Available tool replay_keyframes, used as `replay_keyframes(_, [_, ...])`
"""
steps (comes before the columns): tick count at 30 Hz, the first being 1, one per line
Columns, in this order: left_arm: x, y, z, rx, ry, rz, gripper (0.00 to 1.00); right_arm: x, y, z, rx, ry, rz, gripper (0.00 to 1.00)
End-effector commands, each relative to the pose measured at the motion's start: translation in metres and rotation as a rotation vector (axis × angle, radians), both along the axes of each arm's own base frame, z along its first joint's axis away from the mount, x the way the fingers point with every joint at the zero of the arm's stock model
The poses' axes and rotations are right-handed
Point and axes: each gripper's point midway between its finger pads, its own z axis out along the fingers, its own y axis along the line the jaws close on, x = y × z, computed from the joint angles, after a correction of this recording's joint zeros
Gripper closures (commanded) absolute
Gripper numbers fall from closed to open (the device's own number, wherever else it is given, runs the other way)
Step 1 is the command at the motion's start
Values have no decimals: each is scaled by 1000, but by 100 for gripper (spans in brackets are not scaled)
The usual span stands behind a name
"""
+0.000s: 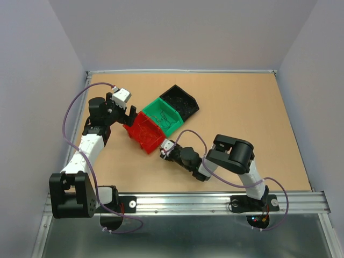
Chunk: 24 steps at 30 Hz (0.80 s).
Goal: Untangle the cables
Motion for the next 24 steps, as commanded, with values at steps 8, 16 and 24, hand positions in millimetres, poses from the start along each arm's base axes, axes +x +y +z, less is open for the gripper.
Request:
replay_keyframes(8, [8, -2, 23, 6, -69, -14, 1, 15, 20, -8, 24, -12, -34, 67])
replay_keyframes(16, [8, -2, 22, 5, -66, -15, 1, 8, 18, 14, 78, 0, -15, 100])
replay_keyframes(24, [9, -2, 21, 6, -59, -17, 1, -25, 26, 60, 152, 105, 146, 99])
